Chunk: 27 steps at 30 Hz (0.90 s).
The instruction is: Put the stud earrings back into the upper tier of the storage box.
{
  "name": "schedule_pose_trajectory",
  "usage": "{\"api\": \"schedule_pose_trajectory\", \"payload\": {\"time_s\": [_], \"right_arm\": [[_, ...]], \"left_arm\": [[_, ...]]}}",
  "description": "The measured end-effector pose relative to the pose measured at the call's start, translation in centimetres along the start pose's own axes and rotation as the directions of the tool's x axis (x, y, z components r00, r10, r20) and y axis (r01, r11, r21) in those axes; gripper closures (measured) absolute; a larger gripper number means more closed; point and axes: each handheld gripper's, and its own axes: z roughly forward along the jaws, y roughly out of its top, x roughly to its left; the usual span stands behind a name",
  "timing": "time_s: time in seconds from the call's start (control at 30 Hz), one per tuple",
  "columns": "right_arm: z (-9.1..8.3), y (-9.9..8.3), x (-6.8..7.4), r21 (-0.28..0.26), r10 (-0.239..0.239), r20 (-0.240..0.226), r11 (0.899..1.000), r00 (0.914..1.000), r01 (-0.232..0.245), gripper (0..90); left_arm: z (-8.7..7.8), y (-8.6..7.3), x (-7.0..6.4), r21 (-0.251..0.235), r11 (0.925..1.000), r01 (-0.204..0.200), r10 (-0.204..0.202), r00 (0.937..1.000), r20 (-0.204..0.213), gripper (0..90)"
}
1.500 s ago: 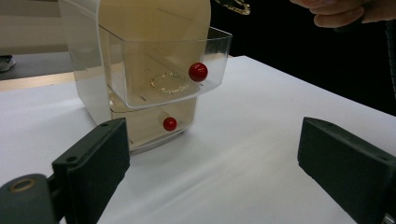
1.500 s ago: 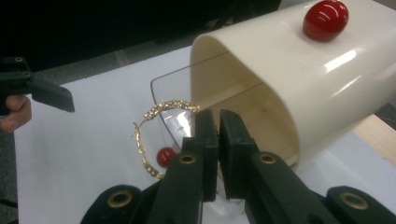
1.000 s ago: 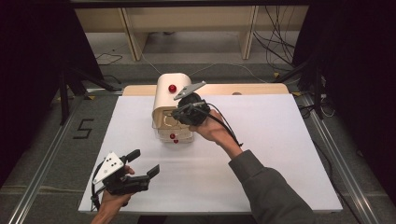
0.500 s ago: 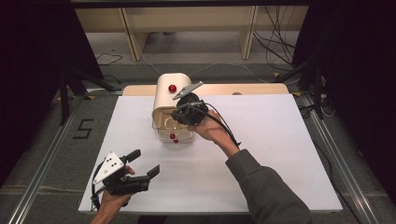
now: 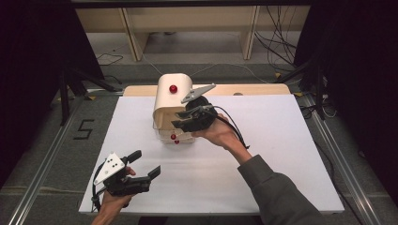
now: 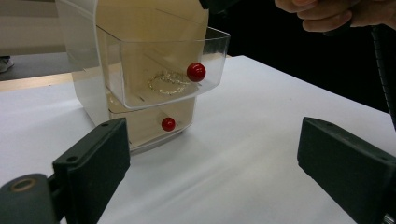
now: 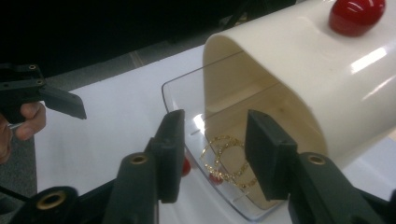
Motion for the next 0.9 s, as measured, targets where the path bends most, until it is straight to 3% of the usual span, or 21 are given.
{"api": "schedule_pose_trajectory", "payload": {"time_s": [0.37, 0.9], "right_arm": [[-2.2, -2.3, -0.7, -0.057, 0.081, -0.042, 0.995, 0.9958, -0.084, 44.8], [-4.7, -6.4, -1.5, -0.131, 0.129, -0.003, 0.983, 0.9917, -0.128, 37.3]], "left_arm": [[0.1, 0.0, 0.0, 0.012, 0.9999, 0.000, 0.000, 1.0000, -0.008, 8.9], [0.1, -0.1, 0.0, 0.014, 0.9999, 0.001, -0.001, 1.0000, -0.010, 8.9]]}}
